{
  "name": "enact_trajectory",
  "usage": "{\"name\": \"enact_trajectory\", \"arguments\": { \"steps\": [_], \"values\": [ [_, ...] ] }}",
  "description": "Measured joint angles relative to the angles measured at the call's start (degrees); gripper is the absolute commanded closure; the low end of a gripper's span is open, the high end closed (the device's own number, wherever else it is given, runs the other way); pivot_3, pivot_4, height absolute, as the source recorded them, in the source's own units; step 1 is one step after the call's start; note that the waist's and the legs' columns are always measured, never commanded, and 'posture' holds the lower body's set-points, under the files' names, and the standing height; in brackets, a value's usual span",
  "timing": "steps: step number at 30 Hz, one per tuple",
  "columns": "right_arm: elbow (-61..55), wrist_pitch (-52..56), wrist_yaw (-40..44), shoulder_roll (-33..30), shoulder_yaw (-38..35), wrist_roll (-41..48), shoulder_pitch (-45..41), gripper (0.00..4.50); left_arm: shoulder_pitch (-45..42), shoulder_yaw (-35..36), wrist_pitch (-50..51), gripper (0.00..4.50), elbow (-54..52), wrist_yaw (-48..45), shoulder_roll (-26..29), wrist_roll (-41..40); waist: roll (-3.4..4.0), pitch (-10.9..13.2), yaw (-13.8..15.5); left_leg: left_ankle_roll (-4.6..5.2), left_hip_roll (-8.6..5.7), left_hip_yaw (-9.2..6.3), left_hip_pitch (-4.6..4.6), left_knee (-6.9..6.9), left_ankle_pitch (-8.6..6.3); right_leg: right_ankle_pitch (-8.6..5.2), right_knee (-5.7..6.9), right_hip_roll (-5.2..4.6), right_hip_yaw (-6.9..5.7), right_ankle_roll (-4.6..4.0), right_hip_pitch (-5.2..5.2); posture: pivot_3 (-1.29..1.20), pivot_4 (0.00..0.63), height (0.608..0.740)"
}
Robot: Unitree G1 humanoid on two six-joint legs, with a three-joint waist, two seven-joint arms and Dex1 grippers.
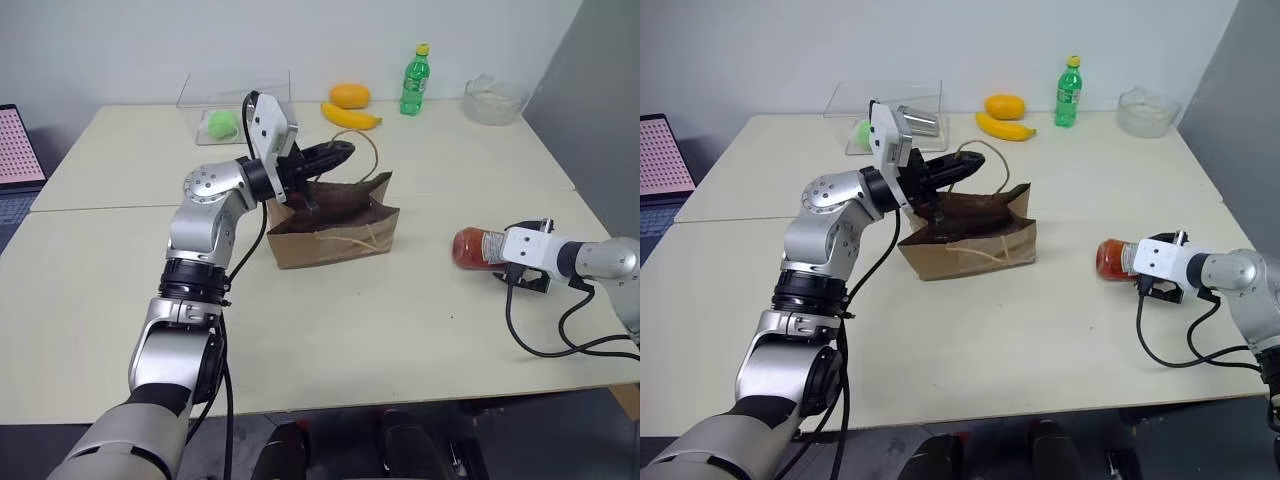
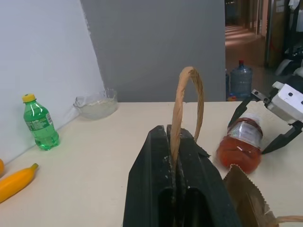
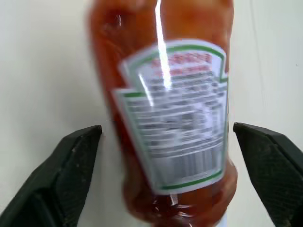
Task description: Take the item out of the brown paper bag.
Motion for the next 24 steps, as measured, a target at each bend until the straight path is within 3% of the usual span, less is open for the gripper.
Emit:
{"name": "enact_trajectory", "arguments": {
  "steps": [4,7,9,12,17,22,24],
  "values": [
    [-16.44,12.11,2.06,0.67,-12.29,11.35,6.69,0.01,-0.02,0.02,-0.13,4.5,0.3,-0.15,0.16,0.03,0.0,0.0,0.55,0.02,0.02,-0.01,-0.01,0.04,-0.01,0.0,-0.01,0.01,-0.01,0.0,0.03,0.0,0.15,0.74],
    [-32.86,22.55,-0.75,7.77,-21.21,22.67,11.77,0.01,-0.02,-0.23,0.15,4.5,0.62,-2.22,1.3,0.14,-0.02,-0.01,0.75,0.03,0.06,-0.1,0.0,0.04,-0.02,0.0,0.01,0.06,-0.07,0.0,0.08,0.0,0.15,0.74],
    [-41.01,27.28,-5.88,14.54,-22.93,27.39,13.99,0.0,-0.01,-0.67,0.57,4.09,0.72,-2.96,2.72,0.62,-0.03,-0.03,0.75,0.04,0.06,-0.12,0.02,0.04,-0.02,0.0,0.03,0.06,-0.07,0.0,0.09,0.0,0.15,0.74],
    [-51.86,33.65,-15.89,25.46,-19.66,32.59,14.98,0.0,-0.1,-0.88,0.99,3.28,1.56,-3.47,4.76,2.09,0.03,-0.05,0.69,0.04,0.04,-0.08,0.03,0.07,-0.02,0.01,0.07,0.06,-0.02,0.01,0.07,0.0,0.15,0.74],
    [-54.72,36.67,-23.72,30.07,-12.8,33.46,12.02,0.0,-0.43,-0.67,1.52,1.76,1.86,-3.79,6.75,2.23,0.02,-0.05,0.82,0.04,0.02,-0.06,0.03,0.12,-0.01,0.08,0.02,0.06,0.0,0.12,0.08,0.0,0.15,0.74],
    [-51.11,36.12,-24.45,29.53,-10.9,33.47,8.86,0.0,2.73,1.48,6.82,0.24,-4.78,-4.16,10.68,-0.32,0.02,-0.06,0.61,0.05,0.06,-0.08,0.03,0.04,-0.02,0.08,0.03,0.08,-0.02,0.11,0.03,0.0,0.15,0.74],
    [-50.07,35.62,-24.03,29.02,-10.91,33.62,8.46,0.0,5.19,3.07,9.35,0.02,-8.72,-3.42,12.86,-1.57,0.03,-0.06,0.61,0.05,0.08,-0.09,0.03,0.02,-0.02,0.08,0.02,0.08,-0.03,0.11,0.02,0.0,0.15,0.74]
  ]
}}
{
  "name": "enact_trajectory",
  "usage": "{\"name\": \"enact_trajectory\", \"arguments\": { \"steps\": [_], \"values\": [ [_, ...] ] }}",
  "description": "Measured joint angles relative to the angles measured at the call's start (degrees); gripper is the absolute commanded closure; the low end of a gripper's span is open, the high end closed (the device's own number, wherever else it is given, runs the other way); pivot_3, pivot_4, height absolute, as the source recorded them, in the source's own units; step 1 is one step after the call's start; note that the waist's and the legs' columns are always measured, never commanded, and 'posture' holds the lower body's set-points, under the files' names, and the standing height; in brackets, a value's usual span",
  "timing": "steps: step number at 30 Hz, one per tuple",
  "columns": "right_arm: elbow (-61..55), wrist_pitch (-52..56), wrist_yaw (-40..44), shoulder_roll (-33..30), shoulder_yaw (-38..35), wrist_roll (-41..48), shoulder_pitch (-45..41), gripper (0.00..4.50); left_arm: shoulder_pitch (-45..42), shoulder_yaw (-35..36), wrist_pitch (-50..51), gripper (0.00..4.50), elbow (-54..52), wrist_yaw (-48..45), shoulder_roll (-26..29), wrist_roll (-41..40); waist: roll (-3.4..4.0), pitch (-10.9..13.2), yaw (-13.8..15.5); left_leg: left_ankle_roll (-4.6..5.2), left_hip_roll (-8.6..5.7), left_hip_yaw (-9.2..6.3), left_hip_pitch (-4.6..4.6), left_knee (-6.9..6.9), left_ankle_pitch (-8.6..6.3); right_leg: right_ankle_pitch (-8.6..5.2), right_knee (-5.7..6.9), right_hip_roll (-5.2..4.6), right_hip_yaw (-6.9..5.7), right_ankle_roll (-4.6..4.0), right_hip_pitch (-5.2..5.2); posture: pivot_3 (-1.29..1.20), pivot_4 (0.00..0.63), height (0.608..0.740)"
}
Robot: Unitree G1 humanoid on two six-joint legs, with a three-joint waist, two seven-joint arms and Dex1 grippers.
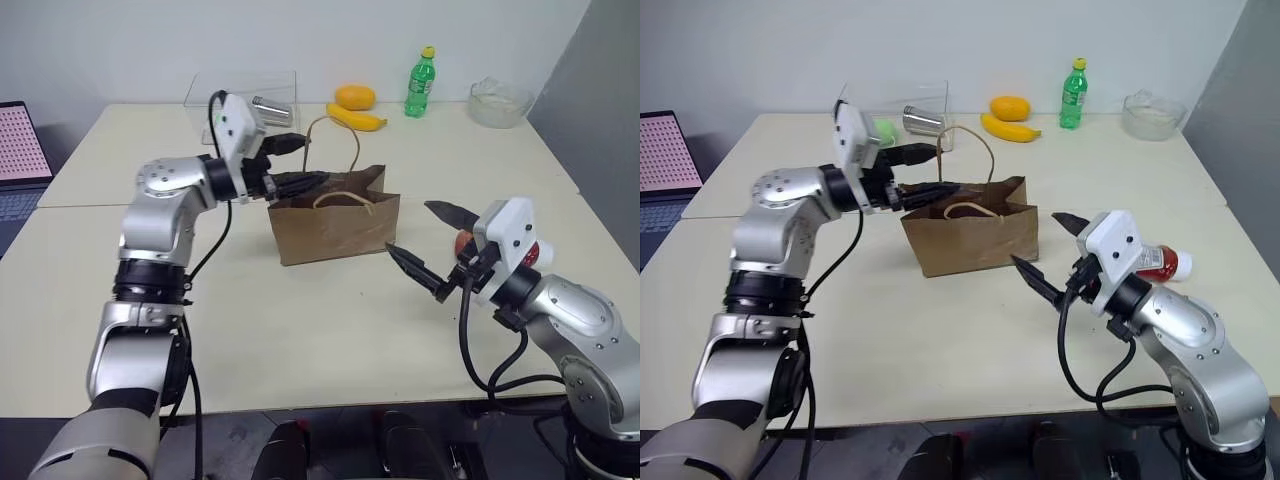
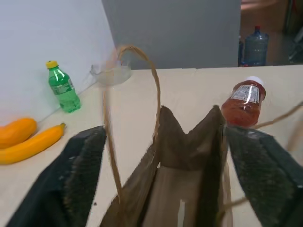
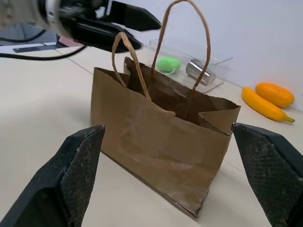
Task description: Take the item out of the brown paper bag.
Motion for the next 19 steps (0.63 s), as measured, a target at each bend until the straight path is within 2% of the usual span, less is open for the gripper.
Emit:
{"name": "enact_trajectory", "arguments": {
  "steps": [4,8,12,15,19],
  "values": [
    [2.61,-1.34,1.49,-0.43,0.1,0.59,-0.65,0.0,8.33,7.46,6.26,0.02,-13.75,8.04,2.25,-3.23,0.02,-0.01,0.07,0.0,0.02,0.01,0.0,0.01,0.0,0.0,-0.02,-0.02,0.04,0.0,-0.01,0.0,0.15,0.74],
    [4.07,-5.77,1.04,0.65,0.14,-0.58,1.1,0.0,21.64,13.27,9.8,0.02,-30.02,20.81,-2.39,-4.04,0.02,-0.03,0.38,0.01,0.02,0.02,0.02,0.03,-0.01,0.0,-0.02,-0.05,0.07,0.0,0.04,0.0,0.15,0.74],
    [4.86,-12.97,-0.21,2.73,3.3,-5.27,6.74,0.0,33.92,10.45,9.84,0.02,-37.5,30.87,-6.85,1.72,0.0,-0.06,0.85,0.0,0.0,0.04,0.05,0.05,0.0,0.02,-0.01,-0.03,0.06,-0.03,0.07,0.0,0.15,0.74],
    [7.34,-20.91,-2.7,7.46,4.96,-9.51,11.08,0.0,40.58,6.81,4.05,0.02,-38.09,37.15,-11.27,8.59,0.0,-0.08,1.36,0.0,0.0,0.11,0.08,0.07,0.0,0.04,-0.01,-0.03,0.1,-0.05,0.08,0.0,0.15,0.74],
    [11.07,-30.97,-5.82,12.42,4.61,-12.71,14.74,0.0,44.75,3.26,-6.79,0.02,-35.31,42.5,-16.0,14.98,0.06,-0.2,1.55,0.0,0.01,0.12,0.12,0.04,0.0,0.06,-0.04,-0.03,0.1,-0.07,0.1,0.0,0.15,0.74]
  ]
}}
